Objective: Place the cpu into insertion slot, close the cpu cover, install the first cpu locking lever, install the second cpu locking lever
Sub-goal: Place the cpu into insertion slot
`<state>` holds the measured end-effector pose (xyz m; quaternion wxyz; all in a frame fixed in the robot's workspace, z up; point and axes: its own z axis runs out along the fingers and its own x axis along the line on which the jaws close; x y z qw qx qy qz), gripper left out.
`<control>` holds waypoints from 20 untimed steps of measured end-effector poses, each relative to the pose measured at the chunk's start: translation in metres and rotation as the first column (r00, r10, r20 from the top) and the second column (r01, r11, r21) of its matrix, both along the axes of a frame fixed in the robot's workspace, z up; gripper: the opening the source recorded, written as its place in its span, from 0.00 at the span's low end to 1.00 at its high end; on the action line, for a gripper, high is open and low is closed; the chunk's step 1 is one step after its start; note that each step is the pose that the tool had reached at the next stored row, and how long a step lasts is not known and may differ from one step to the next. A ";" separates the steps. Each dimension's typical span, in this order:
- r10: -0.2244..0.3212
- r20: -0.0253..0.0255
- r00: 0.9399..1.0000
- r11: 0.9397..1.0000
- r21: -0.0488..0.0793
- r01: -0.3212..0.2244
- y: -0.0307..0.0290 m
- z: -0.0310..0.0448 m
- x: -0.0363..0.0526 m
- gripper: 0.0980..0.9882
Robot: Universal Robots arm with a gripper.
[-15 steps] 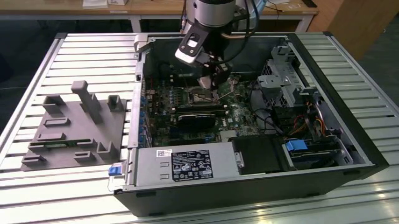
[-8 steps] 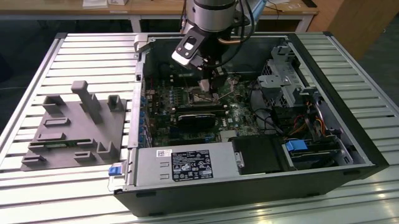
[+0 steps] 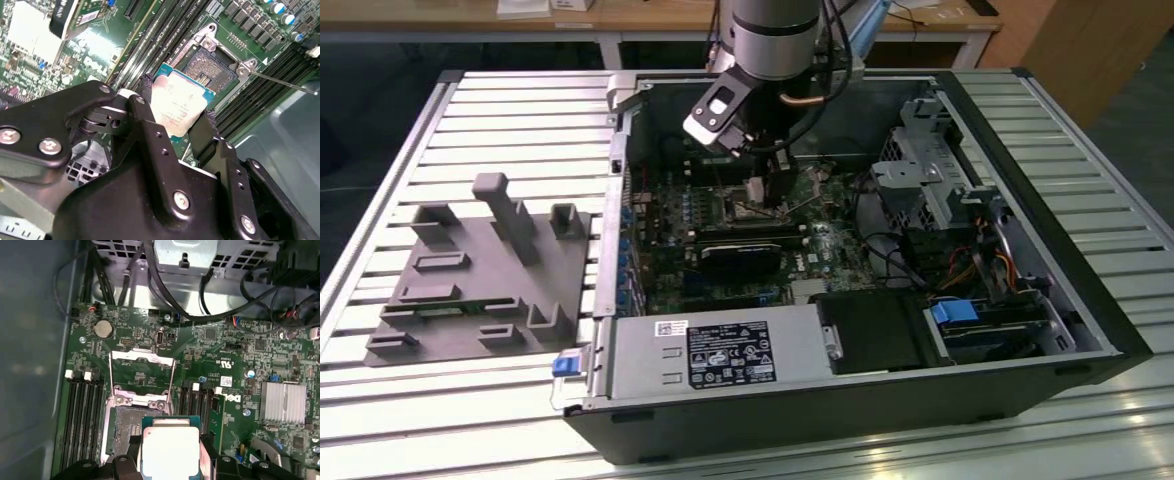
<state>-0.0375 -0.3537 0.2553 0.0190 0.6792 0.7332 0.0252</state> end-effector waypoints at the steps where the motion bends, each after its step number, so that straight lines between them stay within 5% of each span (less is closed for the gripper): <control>1: -0.006 -0.001 1.000 1.000 -0.001 0.006 0.0005 -0.0015 0.0000 0.49; 10: -0.033 -0.007 0.999 0.999 -0.035 0.033 0.0056 -0.0096 0.0000 0.49; 20: -0.034 -0.025 0.999 0.999 -0.038 0.033 0.0219 -0.0163 0.0002 0.49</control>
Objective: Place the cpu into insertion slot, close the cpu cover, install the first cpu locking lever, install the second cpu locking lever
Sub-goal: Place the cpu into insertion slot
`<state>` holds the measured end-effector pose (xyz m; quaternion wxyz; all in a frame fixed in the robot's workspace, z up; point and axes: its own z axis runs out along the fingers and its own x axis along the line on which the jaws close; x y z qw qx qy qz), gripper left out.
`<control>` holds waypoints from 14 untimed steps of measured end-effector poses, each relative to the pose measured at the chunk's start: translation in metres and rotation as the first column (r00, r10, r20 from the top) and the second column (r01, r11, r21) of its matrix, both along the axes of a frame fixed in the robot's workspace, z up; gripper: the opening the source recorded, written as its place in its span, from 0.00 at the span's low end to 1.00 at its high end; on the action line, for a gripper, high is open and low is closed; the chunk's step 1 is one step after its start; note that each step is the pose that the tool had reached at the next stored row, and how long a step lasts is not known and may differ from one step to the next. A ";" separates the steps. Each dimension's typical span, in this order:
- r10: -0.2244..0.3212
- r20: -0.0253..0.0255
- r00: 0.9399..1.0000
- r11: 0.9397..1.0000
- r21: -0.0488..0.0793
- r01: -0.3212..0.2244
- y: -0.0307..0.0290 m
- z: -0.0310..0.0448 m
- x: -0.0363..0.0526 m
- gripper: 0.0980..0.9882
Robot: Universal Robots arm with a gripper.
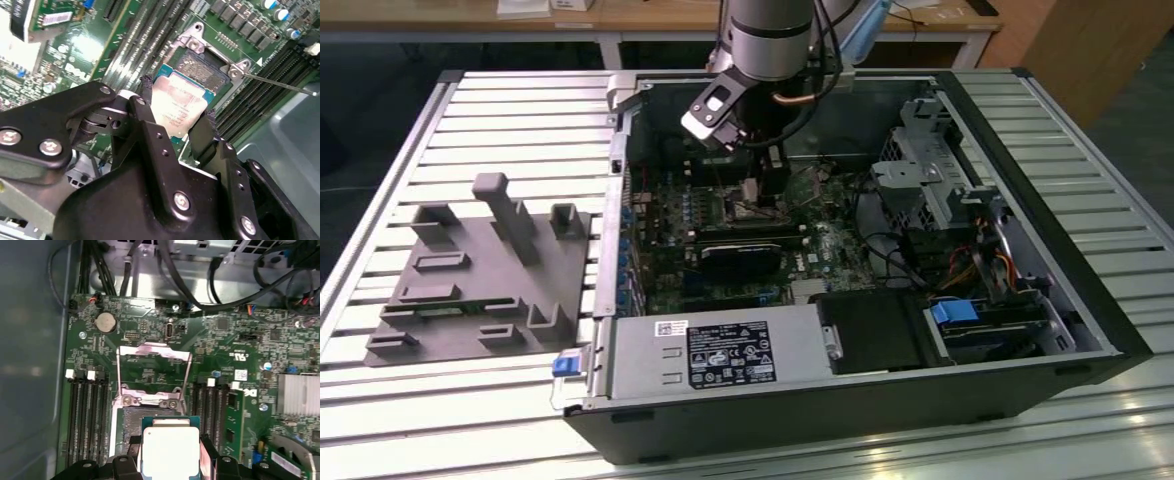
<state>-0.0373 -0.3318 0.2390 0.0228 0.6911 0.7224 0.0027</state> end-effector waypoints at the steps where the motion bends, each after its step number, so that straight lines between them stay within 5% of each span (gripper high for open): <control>1: 0.000 -0.002 1.000 1.000 0.000 0.000 0.0015 -0.0007 0.0000 0.49; 5: 0.000 -0.011 1.000 1.000 0.000 0.000 0.0065 -0.0049 0.0000 0.49; 14: 0.000 -0.040 0.999 1.000 0.000 0.000 0.0111 -0.0167 0.0001 0.49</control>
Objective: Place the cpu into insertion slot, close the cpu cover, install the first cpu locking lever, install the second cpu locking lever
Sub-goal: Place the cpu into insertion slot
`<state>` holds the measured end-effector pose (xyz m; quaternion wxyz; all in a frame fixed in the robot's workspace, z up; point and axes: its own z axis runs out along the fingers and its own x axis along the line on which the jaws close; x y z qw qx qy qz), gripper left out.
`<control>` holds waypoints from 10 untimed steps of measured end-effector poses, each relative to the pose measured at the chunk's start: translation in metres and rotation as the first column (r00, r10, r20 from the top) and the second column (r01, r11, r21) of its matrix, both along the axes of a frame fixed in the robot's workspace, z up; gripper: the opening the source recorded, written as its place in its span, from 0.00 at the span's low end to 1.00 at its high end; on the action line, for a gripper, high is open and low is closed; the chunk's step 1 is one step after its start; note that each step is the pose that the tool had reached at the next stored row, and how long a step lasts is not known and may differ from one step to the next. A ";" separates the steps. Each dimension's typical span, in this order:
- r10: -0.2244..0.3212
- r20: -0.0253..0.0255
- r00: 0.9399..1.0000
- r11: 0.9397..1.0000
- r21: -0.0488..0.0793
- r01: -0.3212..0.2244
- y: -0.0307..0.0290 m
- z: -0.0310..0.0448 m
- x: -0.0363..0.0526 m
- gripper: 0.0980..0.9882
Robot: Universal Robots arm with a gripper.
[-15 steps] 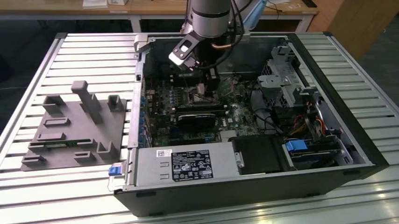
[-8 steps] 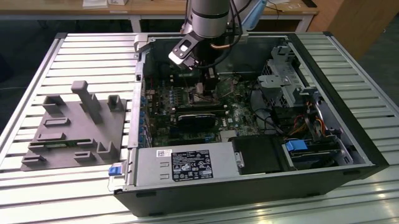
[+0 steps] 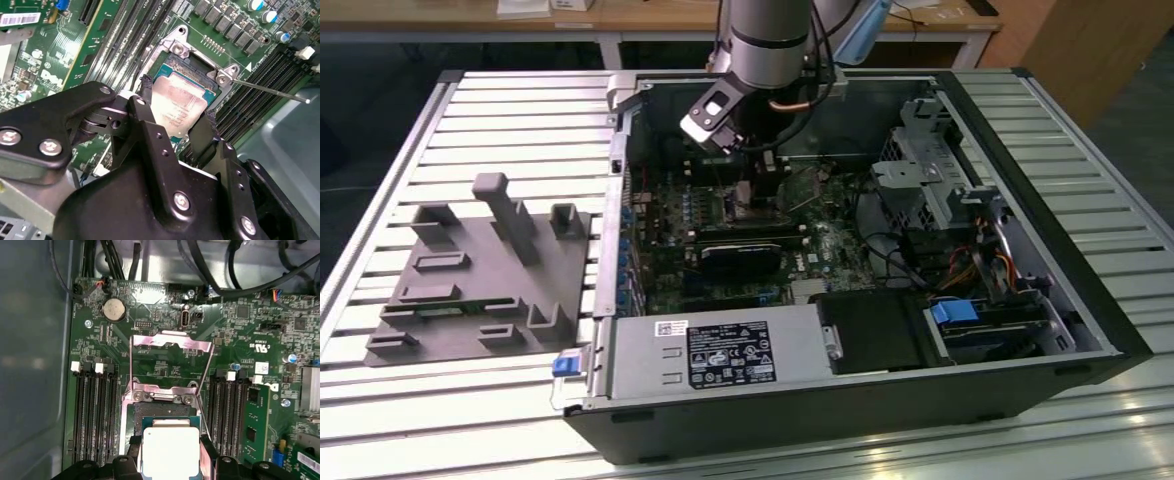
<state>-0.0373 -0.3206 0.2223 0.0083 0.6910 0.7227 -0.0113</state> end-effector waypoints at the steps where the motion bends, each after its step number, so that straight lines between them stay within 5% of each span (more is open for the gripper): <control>1: 0.000 -0.001 1.000 1.000 0.000 0.000 0.0002 -0.0011 0.0001 0.49; 10: -0.001 -0.009 1.000 1.000 0.000 0.001 0.0003 -0.0106 0.0010 0.49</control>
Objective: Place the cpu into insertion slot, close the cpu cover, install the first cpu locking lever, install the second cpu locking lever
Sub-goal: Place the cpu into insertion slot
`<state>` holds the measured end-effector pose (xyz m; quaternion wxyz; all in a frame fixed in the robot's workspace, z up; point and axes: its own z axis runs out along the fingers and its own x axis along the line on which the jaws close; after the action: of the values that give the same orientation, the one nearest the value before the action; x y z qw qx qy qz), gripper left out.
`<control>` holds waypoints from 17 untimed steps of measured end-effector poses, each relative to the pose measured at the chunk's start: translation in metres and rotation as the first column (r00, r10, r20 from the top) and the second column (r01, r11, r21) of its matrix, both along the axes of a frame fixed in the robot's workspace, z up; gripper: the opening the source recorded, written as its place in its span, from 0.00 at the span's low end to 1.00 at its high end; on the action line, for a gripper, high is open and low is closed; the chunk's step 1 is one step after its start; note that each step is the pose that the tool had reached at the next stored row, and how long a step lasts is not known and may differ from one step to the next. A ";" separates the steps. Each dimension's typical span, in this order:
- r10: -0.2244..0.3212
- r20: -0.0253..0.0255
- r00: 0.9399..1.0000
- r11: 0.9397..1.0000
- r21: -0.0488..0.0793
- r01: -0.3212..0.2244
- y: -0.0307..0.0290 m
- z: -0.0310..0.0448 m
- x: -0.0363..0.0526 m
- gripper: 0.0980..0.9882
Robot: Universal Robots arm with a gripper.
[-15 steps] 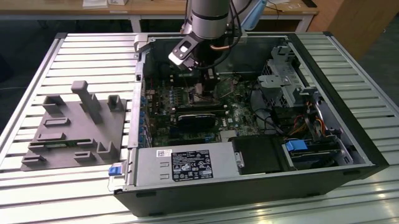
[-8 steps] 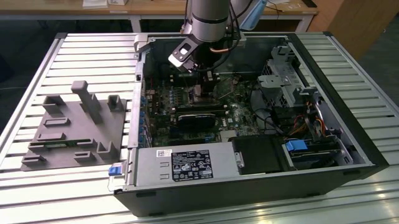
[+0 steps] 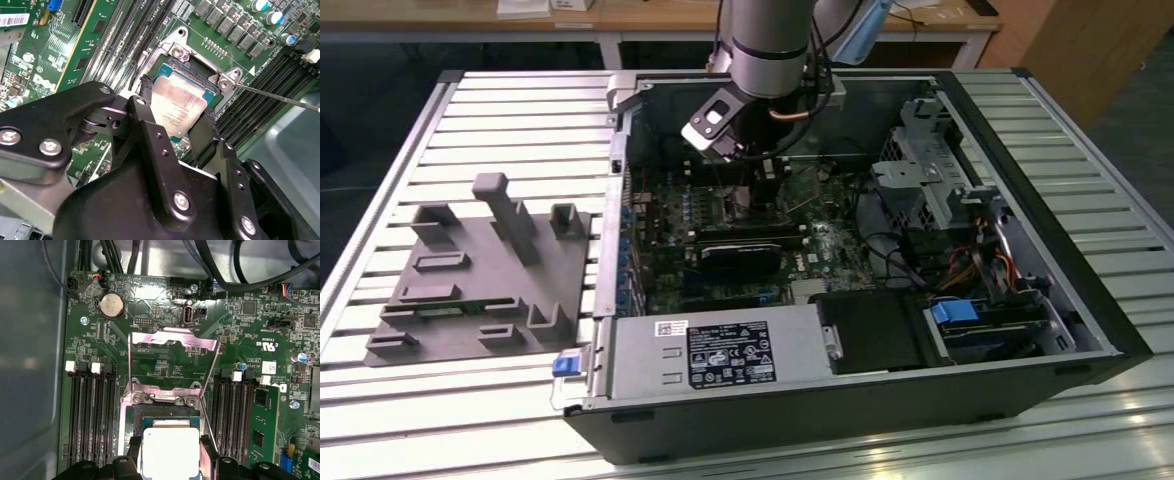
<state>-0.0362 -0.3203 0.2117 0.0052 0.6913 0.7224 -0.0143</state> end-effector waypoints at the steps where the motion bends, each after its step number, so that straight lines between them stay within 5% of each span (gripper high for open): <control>1: -0.001 0.000 1.000 1.000 0.000 0.001 0.0000 -0.0007 0.0000 0.49; 17: -0.028 0.000 1.000 1.000 0.000 0.028 0.0011 -0.0092 0.0001 0.49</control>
<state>-0.0361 -0.3192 0.2025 0.0048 0.7012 0.7128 -0.0145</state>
